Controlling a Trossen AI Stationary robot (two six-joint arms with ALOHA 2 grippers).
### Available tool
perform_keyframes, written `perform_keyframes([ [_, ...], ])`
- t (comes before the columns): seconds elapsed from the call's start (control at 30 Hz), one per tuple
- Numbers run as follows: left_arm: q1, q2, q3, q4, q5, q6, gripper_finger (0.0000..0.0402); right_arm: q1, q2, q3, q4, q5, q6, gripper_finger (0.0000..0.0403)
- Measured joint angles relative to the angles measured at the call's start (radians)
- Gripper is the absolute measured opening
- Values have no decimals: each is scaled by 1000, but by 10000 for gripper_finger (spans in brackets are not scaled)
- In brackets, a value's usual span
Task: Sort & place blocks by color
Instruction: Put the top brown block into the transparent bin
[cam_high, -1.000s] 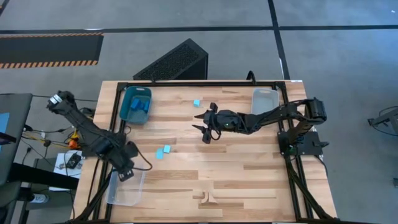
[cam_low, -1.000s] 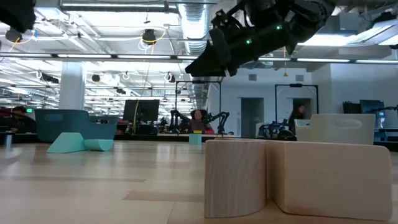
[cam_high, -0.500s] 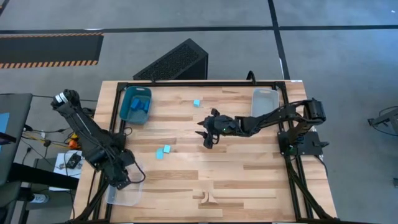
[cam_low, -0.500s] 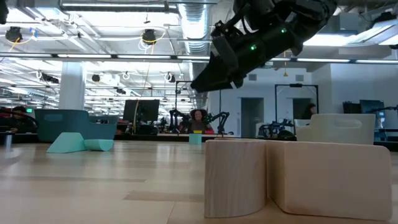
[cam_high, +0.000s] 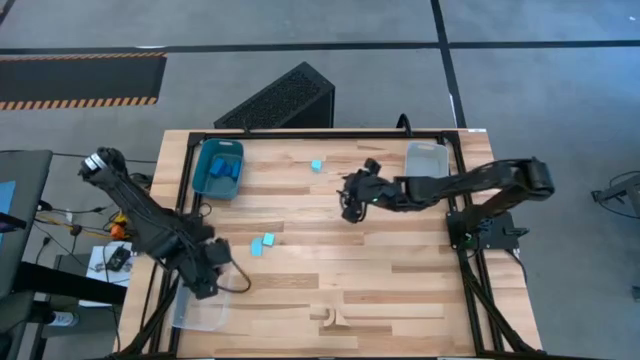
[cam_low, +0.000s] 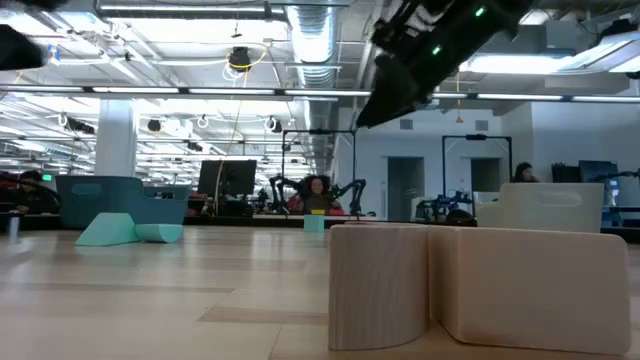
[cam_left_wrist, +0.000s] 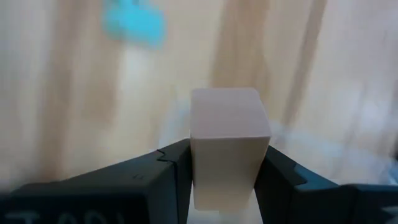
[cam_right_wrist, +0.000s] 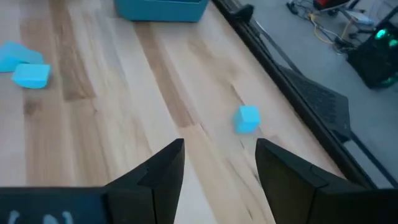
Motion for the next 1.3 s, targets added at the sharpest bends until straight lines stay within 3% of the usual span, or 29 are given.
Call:
perform_keyframes([
  [0.17, 170, -28, 5, -2, -72, 208, 106, 2, -102, -61, -55, -9, 56, 219],
  [0.27, 304, -26, 5, 59, -209, 398, 106, 1, -138, -117, -80, 16, 110, 219],
  [0.33, 414, -10, 5, 209, -258, 559, 106, 1, -168, -143, -126, 71, 165, 219],
  [0.5, 646, 73, 5, 685, -144, 967, 106, 29, -205, -158, -312, 143, 322, 219],
  [0.67, 802, 207, 5, 1214, 7, 1180, 106, 88, -241, -158, -507, 258, 502, 219],
  [0.83, 914, 409, 5, 1686, 222, 1200, 106, 154, -306, -157, -698, 322, 726, 219],
  [1.0, 985, 620, 45, 2005, 332, 1148, 106, 187, -317, -157, -862, 332, 913, 219],
  [1.2, 1032, 747, 152, 2110, 423, 1003, 106, 148, -282, -170, -1024, 357, 1091, 219],
  [1.3, 1039, 753, 179, 2112, 458, 981, 106, 171, -266, -174, -1008, 358, 1144, 219],
])
